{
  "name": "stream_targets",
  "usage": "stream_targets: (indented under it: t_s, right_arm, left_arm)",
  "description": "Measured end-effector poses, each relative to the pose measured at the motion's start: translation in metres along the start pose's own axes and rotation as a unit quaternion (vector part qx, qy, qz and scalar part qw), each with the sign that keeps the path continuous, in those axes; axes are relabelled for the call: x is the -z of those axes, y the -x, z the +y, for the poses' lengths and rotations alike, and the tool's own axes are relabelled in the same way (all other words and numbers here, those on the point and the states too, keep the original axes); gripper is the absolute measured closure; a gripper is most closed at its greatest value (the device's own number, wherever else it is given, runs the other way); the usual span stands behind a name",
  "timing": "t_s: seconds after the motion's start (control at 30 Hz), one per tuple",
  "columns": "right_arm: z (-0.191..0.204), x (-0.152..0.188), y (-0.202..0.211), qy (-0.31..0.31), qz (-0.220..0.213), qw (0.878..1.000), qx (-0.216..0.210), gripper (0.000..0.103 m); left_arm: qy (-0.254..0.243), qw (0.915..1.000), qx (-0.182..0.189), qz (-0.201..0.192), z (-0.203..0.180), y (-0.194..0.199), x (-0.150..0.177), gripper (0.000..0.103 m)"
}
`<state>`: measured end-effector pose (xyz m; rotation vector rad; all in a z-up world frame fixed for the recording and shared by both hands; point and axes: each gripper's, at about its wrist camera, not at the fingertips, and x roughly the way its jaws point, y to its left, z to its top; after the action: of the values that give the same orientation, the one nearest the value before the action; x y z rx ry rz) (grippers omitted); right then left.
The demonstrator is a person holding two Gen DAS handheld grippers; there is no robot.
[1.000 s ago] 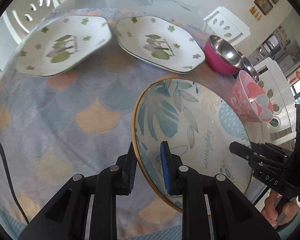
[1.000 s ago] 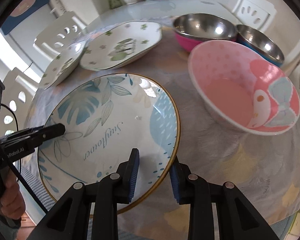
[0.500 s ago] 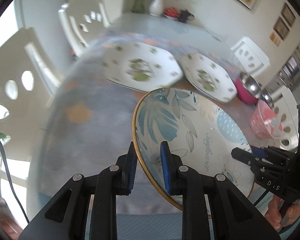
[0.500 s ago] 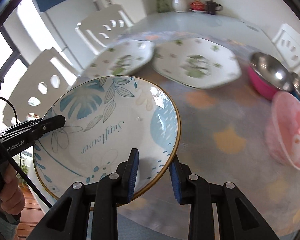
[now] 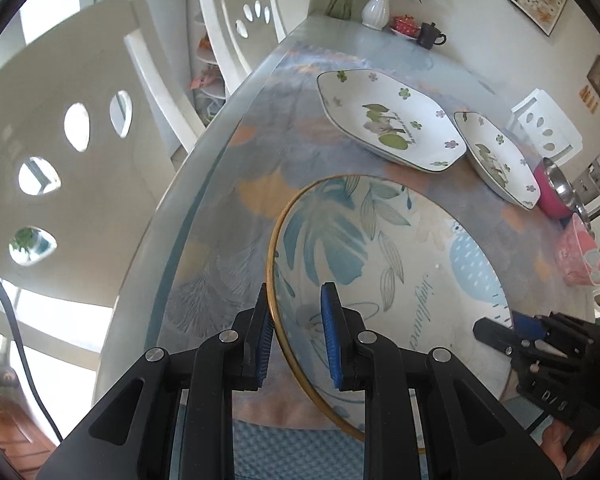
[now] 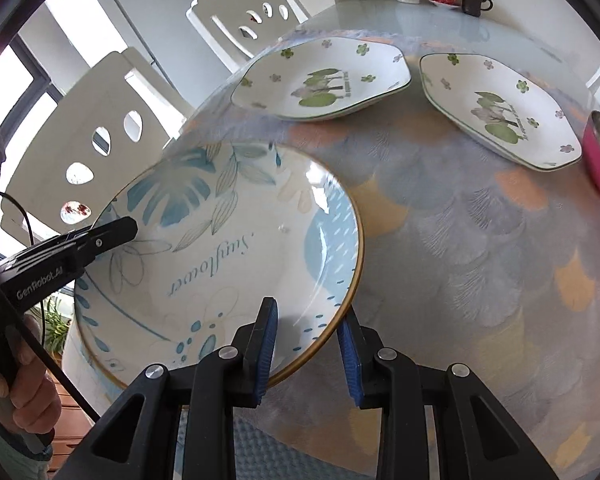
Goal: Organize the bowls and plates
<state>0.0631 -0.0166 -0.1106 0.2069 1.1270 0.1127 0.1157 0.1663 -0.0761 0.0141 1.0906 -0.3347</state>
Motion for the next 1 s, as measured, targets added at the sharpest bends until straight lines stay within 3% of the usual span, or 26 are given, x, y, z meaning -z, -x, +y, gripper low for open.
stream_targets:
  t_s: [0.73, 1.0]
  right_arm:
    - [0.021, 0.007, -0.009, 0.0, 0.012, 0.999, 0.033, 0.074]
    - [0.005, 0.002, 0.02, -0.008, 0.004, 0.999, 0.045, 0.074]
  left_arm:
    - [-0.003, 0.9999, -0.001, 0.016, 0.021, -0.012, 0.005, 0.084]
    - [0.005, 0.9996, -0.023, -0.015, 0.038, 0.022, -0.014, 0.083]
